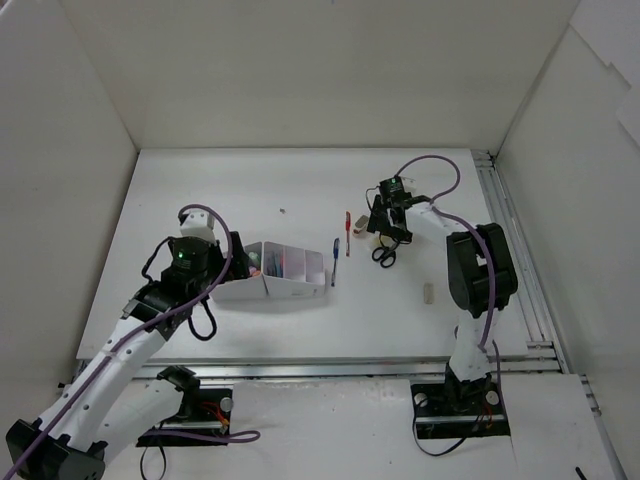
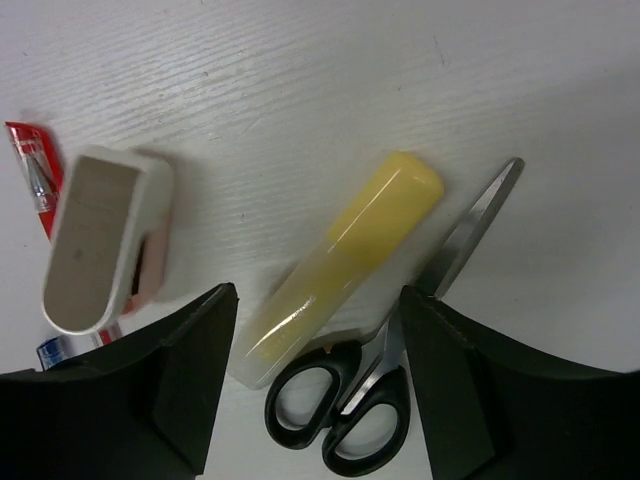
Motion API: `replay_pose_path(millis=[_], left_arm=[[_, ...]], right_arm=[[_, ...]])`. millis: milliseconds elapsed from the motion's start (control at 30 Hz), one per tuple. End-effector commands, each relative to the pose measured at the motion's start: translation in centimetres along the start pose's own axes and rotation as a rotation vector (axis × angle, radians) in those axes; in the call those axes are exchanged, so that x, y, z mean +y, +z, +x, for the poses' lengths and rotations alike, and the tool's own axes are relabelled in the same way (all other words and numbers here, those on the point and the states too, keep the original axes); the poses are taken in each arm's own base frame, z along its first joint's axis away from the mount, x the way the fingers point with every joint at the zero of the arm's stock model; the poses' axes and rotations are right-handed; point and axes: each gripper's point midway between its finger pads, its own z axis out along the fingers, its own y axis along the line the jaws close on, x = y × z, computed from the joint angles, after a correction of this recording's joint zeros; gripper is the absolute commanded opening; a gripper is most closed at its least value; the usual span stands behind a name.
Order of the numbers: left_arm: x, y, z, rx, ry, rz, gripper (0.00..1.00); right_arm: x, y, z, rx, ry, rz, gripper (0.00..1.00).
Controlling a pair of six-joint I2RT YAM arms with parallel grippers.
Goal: Sort the stationery into containers
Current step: Pick up the pen from the center of the board, then place the pen in the storage box.
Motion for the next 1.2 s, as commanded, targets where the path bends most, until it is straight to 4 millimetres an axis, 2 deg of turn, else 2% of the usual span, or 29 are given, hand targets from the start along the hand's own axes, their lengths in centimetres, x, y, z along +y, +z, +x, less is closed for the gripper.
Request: replay_pose_path(millis=[0, 100, 133, 200, 233, 267, 300, 400, 433, 500, 533, 567, 600, 633, 667, 700, 733, 767, 800, 833, 867, 900, 933, 967, 1067, 1167], left_arm=[[-0.5, -1.1, -3.3, -0.097, -0.009, 0.004, 0.99], [-0.3, -1.1, -3.3, -0.101, -0.01, -0.007, 0.99], [-0.1, -1.1, -3.4, -0.107, -0.011, -0.017, 0.99], [0.0, -1.2, -3.6, -0.111, -0.012, -0.02, 1.0], [0.0, -1.3, -3.7, -0.114, -0.011, -0.022, 0.99], [0.0, -1.5, -3.8, -0.118, -0.014, -0.022, 1.0], [0.0, -1.5, -3.8, -0.12, -0.014, -0.021, 0.99], [-0.1, -1.9, -4.3, -0.135, -0.019, -0.012, 1.0], [-0.4, -1.9, -4.4, -0.134, -0.016, -0.001, 1.0], [-1.2, -2.2, -5.1, -0.137, -0.007, 0.038, 0.99], [-2.1, -2.1, -4.9, -0.114, 0.015, 0.085, 0.99], [-2.8, -2.3, -5.4, -0.119, 0.017, 0.115, 0.99], [-3.4, -2.3, -5.7, -0.123, 0.022, 0.146, 0.99], [-4.4, -2.3, -5.6, -0.11, 0.033, 0.197, 1.0], [-5.2, -2.5, -5.7, -0.107, 0.035, 0.239, 1.0], [-5.7, -2.5, -6.1, -0.119, 0.033, 0.262, 0.99], [-6.6, -2.7, -6.1, -0.112, 0.035, 0.311, 1.0], [-7.4, -2.8, -6.6, -0.133, 0.035, 0.352, 1.0], [-8.2, -3.0, -6.6, -0.132, 0.041, 0.39, 0.99], [-9.4, -3.3, -6.2, -0.115, 0.053, 0.463, 1.0], [-10.0, -3.5, -6.1, -0.114, 0.073, 0.501, 1.0], [-11.0, -3.8, -6.4, -0.13, 0.082, 0.553, 1.0], [-12.3, -4.4, -6.0, -0.119, 0.098, 0.625, 1.0], [-12.6, -4.5, -5.7, -0.118, 0.101, 0.653, 1.0], [-14.5, -4.9, -5.8, -0.124, 0.096, 0.739, 0.99], [-15.6, -4.9, -5.3, -0.11, 0.083, 0.787, 1.0]], right_arm=[[0.4, -0.3, -1.5, -0.017, 0.045, 0.009, 0.63], [0.1, 0.4, -1.0, 0.003, 0.047, 0.019, 0.52], [0.1, 0.6, -1.0, 0.004, 0.049, 0.022, 0.44], [-0.2, 1.0, -0.7, 0.016, 0.054, 0.033, 0.42], [-0.2, 1.1, -0.6, 0.019, 0.053, 0.033, 0.36], [-0.3, 1.1, -0.6, 0.02, 0.053, 0.035, 0.34], [-0.2, 1.1, -0.6, 0.018, 0.051, 0.035, 0.24], [0.0, 0.3, -1.1, 0.005, 0.03, 0.016, 0.13], [0.3, -0.8, -2.1, -0.026, -0.008, -0.005, 0.06], [1.4, -2.4, -3.1, -0.082, -0.087, -0.035, 0.03], [1.9, -4.4, -4.5, -0.139, -0.156, -0.063, 0.02], [2.6, -5.7, -5.0, -0.173, -0.201, -0.093, 0.0], [3.7, -6.6, -4.6, -0.206, -0.261, -0.128, 0.0], [4.5, -9.4, -5.4, -0.277, -0.338, -0.171, 0.0], [5.8, -11.0, -4.9, -0.298, -0.383, -0.243, 0.0], [6.6, -11.6, -3.2, -0.303, -0.435, -0.295, 0.0], [7.4, -14.6, -3.7, -0.379, -0.476, -0.363, 0.0], [8.3, -15.3, -1.2, -0.351, -0.526, -0.463, 0.0], [9.4, -16.6, -0.3, -0.374, -0.56, -0.53, 0.0], [10.1, -19.2, 0.0, -0.416, -0.572, -0.595, 0.0], [10.9, -20.3, 1.2, -0.407, -0.593, -0.673, 0.0], [11.7, -21.1, 3.2, -0.394, -0.623, -0.739, 0.0], [12.4, -22.8, 3.9, -0.413, -0.634, -0.807, 0.0], [13.4, -24.1, 5.5, -0.396, -0.668, -0.91, 0.0], [15.8, -27.2, 9.4, -0.381, -0.749, -1.088, 0.0], [17.4, -28.9, 10.5, -0.407, -0.772, -1.14, 0.0]])
